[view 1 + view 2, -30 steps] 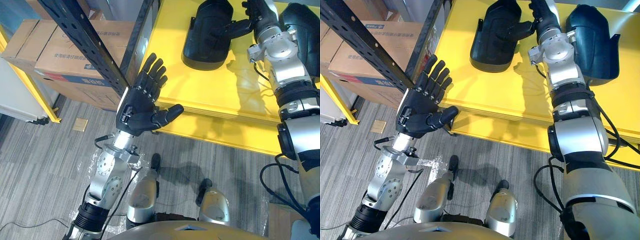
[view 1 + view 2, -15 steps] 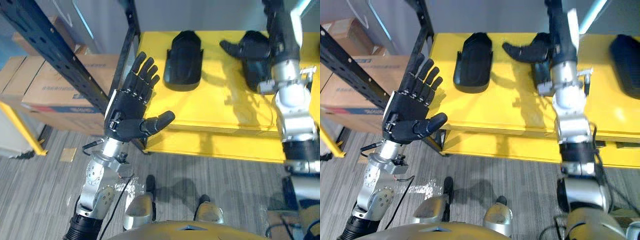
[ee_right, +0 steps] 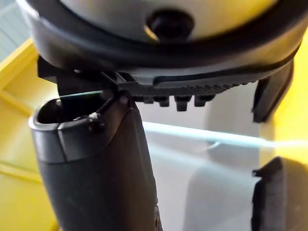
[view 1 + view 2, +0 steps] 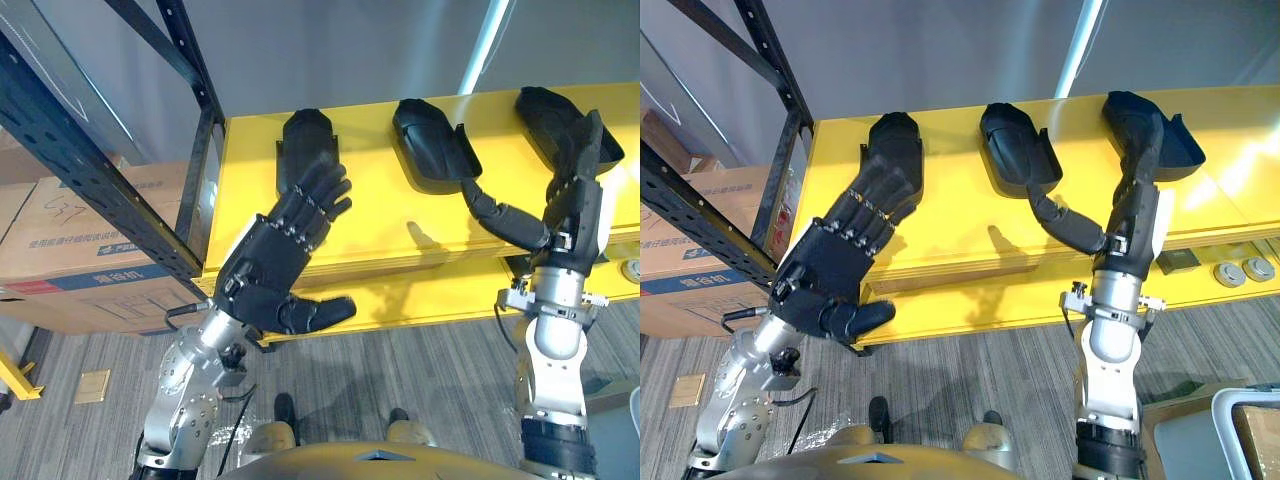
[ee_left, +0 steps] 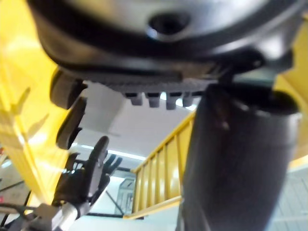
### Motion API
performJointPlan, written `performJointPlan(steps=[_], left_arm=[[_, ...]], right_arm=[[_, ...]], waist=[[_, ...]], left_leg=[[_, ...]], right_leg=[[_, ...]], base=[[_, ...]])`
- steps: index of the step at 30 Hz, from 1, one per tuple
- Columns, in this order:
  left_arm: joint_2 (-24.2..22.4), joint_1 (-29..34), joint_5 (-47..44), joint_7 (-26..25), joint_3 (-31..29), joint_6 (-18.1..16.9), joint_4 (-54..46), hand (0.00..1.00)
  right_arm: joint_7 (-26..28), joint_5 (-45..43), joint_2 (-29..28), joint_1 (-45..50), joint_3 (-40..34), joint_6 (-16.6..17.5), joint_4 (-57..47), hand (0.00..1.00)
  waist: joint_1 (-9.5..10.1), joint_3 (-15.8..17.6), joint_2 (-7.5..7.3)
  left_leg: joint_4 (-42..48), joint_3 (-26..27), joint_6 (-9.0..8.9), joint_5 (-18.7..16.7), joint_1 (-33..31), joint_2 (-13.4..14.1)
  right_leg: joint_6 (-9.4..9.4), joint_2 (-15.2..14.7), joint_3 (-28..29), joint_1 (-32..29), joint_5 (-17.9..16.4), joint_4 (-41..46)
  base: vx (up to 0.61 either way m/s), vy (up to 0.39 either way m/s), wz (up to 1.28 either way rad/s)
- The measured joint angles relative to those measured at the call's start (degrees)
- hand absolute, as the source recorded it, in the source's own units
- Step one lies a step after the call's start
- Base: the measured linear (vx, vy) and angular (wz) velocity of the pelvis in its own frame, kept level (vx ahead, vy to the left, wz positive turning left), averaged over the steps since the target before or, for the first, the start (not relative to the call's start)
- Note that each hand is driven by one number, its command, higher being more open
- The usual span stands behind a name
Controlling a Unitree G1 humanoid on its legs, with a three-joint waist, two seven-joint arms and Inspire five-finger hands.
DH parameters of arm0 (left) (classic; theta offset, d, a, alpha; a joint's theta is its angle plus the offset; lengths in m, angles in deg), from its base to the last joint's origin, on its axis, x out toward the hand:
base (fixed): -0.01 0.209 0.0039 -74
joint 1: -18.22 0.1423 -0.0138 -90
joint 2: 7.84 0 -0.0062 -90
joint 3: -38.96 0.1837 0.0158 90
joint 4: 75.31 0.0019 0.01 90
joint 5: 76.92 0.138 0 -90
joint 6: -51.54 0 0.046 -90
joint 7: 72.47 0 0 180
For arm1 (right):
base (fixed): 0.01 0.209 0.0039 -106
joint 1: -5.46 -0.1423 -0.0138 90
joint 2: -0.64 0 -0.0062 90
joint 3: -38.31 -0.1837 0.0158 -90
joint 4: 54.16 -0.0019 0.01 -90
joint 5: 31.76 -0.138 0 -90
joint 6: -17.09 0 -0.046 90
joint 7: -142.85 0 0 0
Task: Walk over and take three plastic housings, then place them on the shelf
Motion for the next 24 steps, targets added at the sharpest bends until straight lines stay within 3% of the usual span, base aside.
performJointPlan(steps=[7,11,13,18,21,24], left_arm=[[-0.1,5.8,0.0,7.2,0.5,8.9,10.6,1.0],[0.6,6.6,2.8,7.6,4.5,12.6,28.6,1.0],[1.6,6.7,5.3,7.5,7.2,13.3,39.6,1.0],[2.2,6.5,7.5,6.3,6.8,10.3,47.6,1.0],[1.5,5.6,9.4,2.7,5.2,9.4,51.2,1.0],[-1.6,2.4,12.1,-4.9,2.0,8.4,57.6,1.0]], right_arm=[[-19.3,0.7,-6.5,3.1,-4.5,0.9,11.3,1.0],[-25.7,2.6,-6.9,4.6,-6.5,0.9,22.0,1.0],[-25.6,-1.2,-6.7,4.5,-6.9,0.9,32.1,1.0],[-20.8,-7.0,-8.0,5.5,-6.7,-2.3,46.4,1.0],[-16.0,-11.8,-8.3,6.7,-6.9,-4.6,51.3,1.0],[-8.8,-16.5,-8.2,6.0,-8.0,-9.7,58.5,1.0]], waist=[[0.01,-1.3,0.25],[-0.1,-1.8,0.59],[-0.09,-2.2,0.26],[0.14,-2.2,-0.06],[0.02,-2.3,-0.17],[0.02,-2.4,-0.09]], left_leg=[[0.0,0.0,0.01,0.0,-0.3,0.0],[0.0,0.1,-0.2,-0.4,-0.2,0.0],[0.0,0.1,-0.29,-0.7,-0.2,0.0],[0.0,0.1,0.01,-0.9,0.8,-0.1],[0.0,0.0,-0.11,-1.3,2.0,-0.1],[-0.1,-0.2,-0.55,-1.6,2.8,0.0]], right_leg=[[0.0,0.0,0.0,-0.1,0.0,-0.4],[-0.4,0.0,0.0,0.1,-0.3,-0.8],[-0.51,0.0,-0.1,0.2,-0.4,-0.9],[-0.41,-0.1,-0.5,1.3,-0.4,-1.0],[-0.41,-0.1,-0.7,2.7,-0.4,-1.8],[-0.42,0.1,-1.1,3.7,-1.2,-1.9]], base=[[0.0,0.0,0.0],[0.0,0.0,0.0],[0.0,0.0,0.0],[0.01,0.0,0.02],[0.0,0.0,0.0],[0.0,-0.002,0.01]])
